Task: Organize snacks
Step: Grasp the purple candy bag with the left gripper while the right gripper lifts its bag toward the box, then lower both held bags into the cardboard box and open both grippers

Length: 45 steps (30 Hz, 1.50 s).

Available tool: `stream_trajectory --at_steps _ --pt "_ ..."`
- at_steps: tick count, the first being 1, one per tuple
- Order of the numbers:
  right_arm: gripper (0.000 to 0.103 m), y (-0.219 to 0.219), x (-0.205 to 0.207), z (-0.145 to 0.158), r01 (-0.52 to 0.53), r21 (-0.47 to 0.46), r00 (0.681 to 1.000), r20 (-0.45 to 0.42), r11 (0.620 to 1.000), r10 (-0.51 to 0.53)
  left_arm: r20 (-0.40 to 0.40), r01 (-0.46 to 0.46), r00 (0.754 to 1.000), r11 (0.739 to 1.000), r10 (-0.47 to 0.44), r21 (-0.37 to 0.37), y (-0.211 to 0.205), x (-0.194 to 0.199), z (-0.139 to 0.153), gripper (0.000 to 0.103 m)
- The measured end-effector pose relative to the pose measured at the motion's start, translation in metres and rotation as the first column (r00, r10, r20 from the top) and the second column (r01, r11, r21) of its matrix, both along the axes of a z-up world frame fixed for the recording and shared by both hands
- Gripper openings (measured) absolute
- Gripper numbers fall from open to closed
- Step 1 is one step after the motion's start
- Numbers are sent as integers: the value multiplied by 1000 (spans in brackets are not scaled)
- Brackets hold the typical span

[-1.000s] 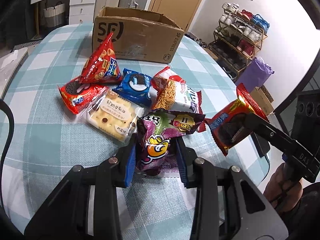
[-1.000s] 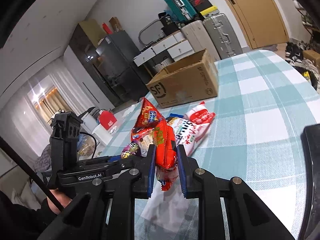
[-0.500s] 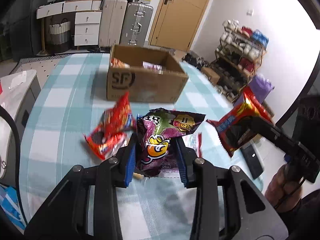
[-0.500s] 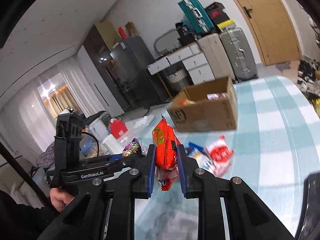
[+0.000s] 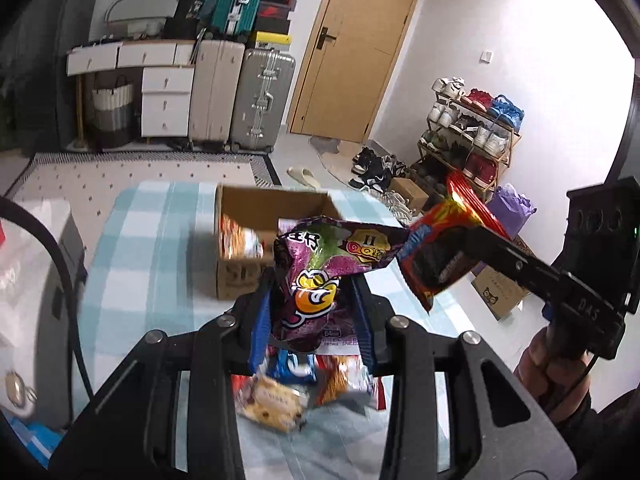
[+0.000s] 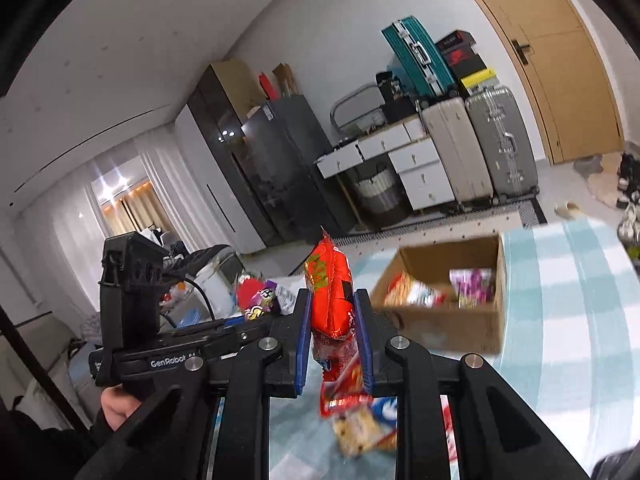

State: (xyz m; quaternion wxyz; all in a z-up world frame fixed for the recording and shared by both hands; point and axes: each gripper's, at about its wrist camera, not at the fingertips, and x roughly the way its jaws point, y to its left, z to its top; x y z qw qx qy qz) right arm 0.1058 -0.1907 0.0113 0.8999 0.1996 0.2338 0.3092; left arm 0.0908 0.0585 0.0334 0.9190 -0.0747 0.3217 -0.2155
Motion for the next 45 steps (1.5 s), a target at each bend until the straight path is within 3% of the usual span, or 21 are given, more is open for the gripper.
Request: stream_trajectory --at_steps 10,16,19,23,33,36,45 --pt "20 -7 51 44 27 17 1000 15 999 -27 -4 16 1000 1000 -16 15 -15 71 53 33" --pt "20 -12 87 60 52 -1 999 6 999 -52 -10 -2 1000 999 2 43 -34 125 58 33" --pt "20 -14 103 64 61 -7 998 5 998 -60 16 -53 999 995 52 90 -44 152 53 33" --pt "20 -16 131 59 76 -26 997 -17 997 -76 -24 -65 997 993 68 103 -48 189 37 33" --pt "20 -15 192 5 84 -90 987 -129 992 -95 -123 -49 990 989 67 140 -64 254 -32 33" --pt "20 -13 204 -11 79 -102 984 -154 992 -94 -119 -64 989 980 87 186 -72 266 -51 33" --pt "20 -4 229 -46 56 -166 975 -206 985 -90 -174 -35 982 980 71 198 -85 299 -92 33"
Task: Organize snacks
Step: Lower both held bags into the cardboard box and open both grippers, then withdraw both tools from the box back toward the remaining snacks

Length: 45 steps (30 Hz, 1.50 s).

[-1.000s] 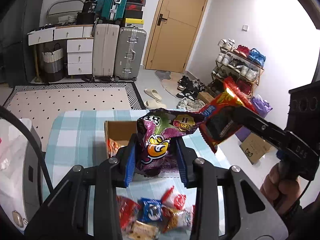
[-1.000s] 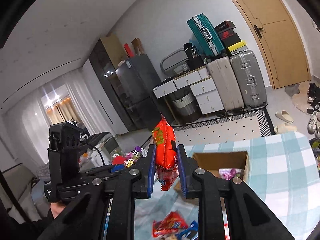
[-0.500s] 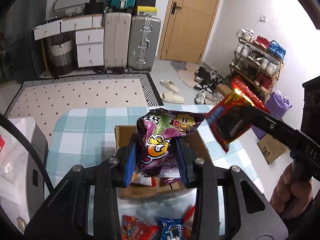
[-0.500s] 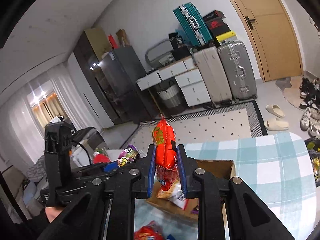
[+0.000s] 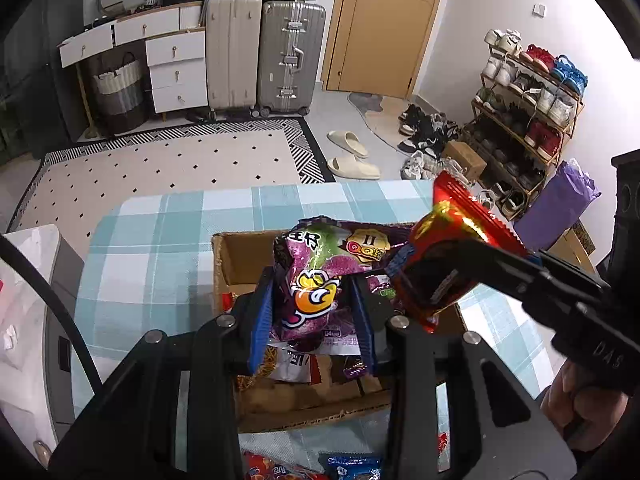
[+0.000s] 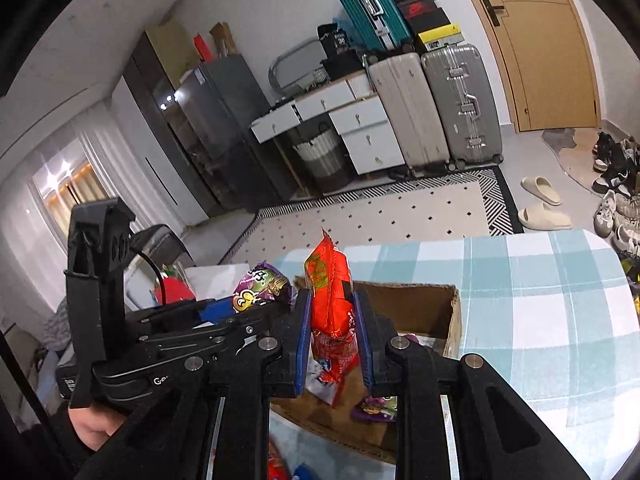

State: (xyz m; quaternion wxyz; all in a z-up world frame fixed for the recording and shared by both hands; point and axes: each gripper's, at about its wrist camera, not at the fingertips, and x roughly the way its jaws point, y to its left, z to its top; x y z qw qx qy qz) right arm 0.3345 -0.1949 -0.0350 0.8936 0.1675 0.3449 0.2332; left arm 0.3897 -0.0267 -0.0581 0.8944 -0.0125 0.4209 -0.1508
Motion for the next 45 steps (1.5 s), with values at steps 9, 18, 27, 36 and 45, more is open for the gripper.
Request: stream_trajectory --at_steps 9,18,27,36,45 --pt "21 11 12 -17 -40 -63 999 -29 997 38 -74 -11 997 1000 11 -2 2 19 -33 34" --pt "21 12 20 -37 -49 -89 994 -100 995 40 -149 -9 989 1000 6 -16 5 36 -56 37" --pt "32 5 5 -18 -33 -81 998 -62 996 28 -108 -44 993 999 45 7 13 23 -41 67" --pt "39 -1 -20 4 -17 -79 1000 -24 997 15 -50 -36 998 999 37 30 17 -14 -12 69" --pt "51 -1 -61 36 -6 -117 997 72 993 15 46 -67 997 995 64 75 23 -63 21 79"
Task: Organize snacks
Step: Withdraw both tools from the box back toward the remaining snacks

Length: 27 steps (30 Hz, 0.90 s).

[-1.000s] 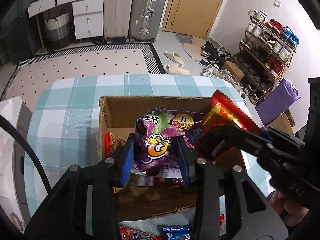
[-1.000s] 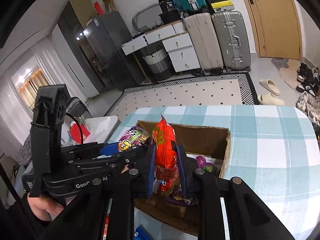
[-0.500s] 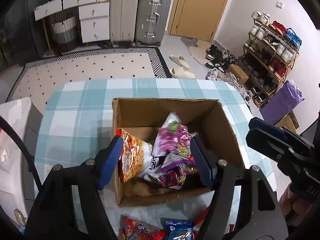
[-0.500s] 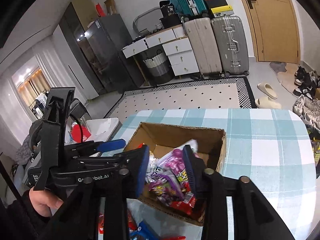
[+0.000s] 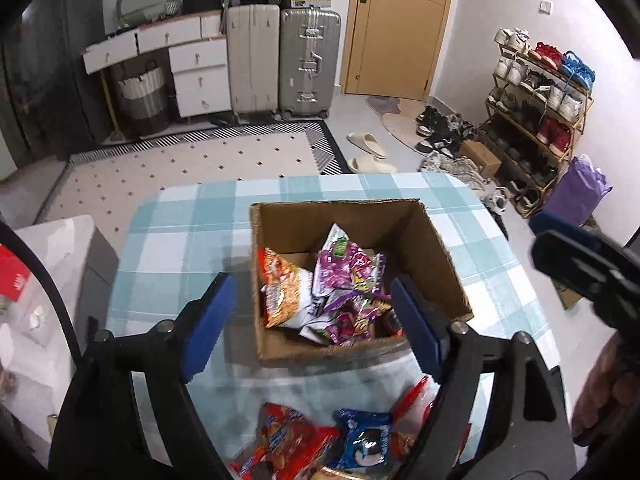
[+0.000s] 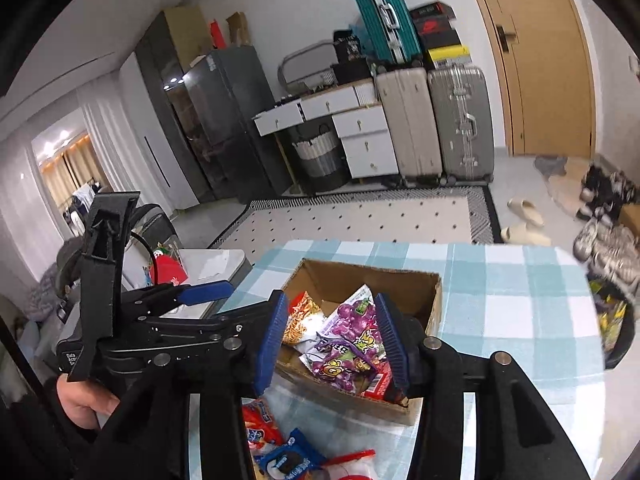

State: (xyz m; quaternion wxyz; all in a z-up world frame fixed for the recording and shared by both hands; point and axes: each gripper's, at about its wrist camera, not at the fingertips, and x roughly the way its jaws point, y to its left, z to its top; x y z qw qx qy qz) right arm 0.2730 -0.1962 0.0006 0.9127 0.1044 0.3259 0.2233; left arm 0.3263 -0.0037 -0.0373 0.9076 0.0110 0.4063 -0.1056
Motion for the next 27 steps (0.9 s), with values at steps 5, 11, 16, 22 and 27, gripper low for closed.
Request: stream_trajectory --at_steps 5,11,16,22,27 --pt "55 8 -32 20 -19 -49 997 75 999 23 35 -17 999 1000 17 2 7 -26 16 79" --pt "76 15 -74 41 -27 -85 984 173 996 41 101 -32 994 999 29 26 11 -61 33 81" --pt "87 21 -109 52 -25 -101 968 245 995 49 121 -45 992 999 45 0 22 -91 39 81" --pt "97 20 -147 48 -27 -70 962 271 997 45 167 -62 984 998 62 -5 30 -130 43 81" --pt "102 14 -175 36 -9 -49 958 285 999 22 226 -73 971 997 74 -16 36 -171 43 86"
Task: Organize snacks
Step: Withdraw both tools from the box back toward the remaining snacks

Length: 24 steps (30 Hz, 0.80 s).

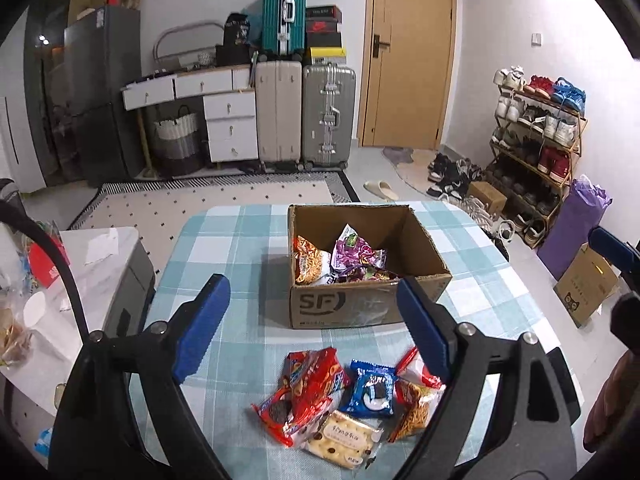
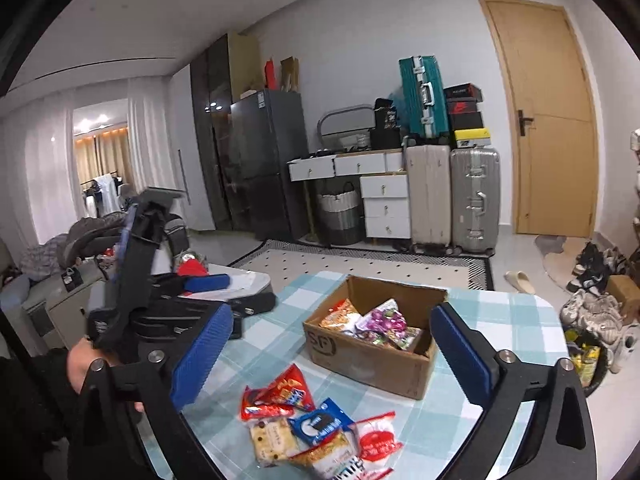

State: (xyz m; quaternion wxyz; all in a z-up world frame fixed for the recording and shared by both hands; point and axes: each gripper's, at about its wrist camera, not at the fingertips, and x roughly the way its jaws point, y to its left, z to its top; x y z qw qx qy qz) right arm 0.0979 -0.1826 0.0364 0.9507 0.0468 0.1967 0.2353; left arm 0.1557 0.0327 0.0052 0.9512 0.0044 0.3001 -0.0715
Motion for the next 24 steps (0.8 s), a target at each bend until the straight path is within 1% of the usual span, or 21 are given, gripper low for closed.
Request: stream_trajectory --at_steps 4,5,6,8,10,12,16,19,24 --pt "102 -3 -17 -14 2 10 1000 12 1000 -2 45 -9 999 1000 8 3 2 -31 -7 93" --pt "102 -4 -22 -19 8 11 1000 12 1000 -8 51 -9 999 1000 9 -2 3 -35 -10 99" --pt "102 -5 -23 -22 14 12 1000 13 1000 -14 64 -12 998 1000 13 -12 5 -42 -15 102" --pt "102 -8 -31 -32 44 34 999 6 998 -44 70 -28 997 999 29 -25 8 -49 -27 102" --pt "102 -10 -34 -42 68 67 998 -10 995 -67 40 -28 999 999 29 -35 9 -53 -40 102" --pt "102 -10 -37 -55 68 92 997 -34 993 -65 19 -30 999 999 31 -46 10 -53 -50 102" --pt "102 -7 -41 -78 71 51 995 -67 996 -68 18 -40 999 997 41 -71 17 -64 -69 102" --pt "102 -6 -44 -94 66 40 995 -78 997 -63 16 -47 999 997 48 -61 16 -73 -85 102" --pt "102 -7 -39 -122 62 43 989 -135 997 -56 -8 -43 999 998 42 -43 12 -81 -115 102"
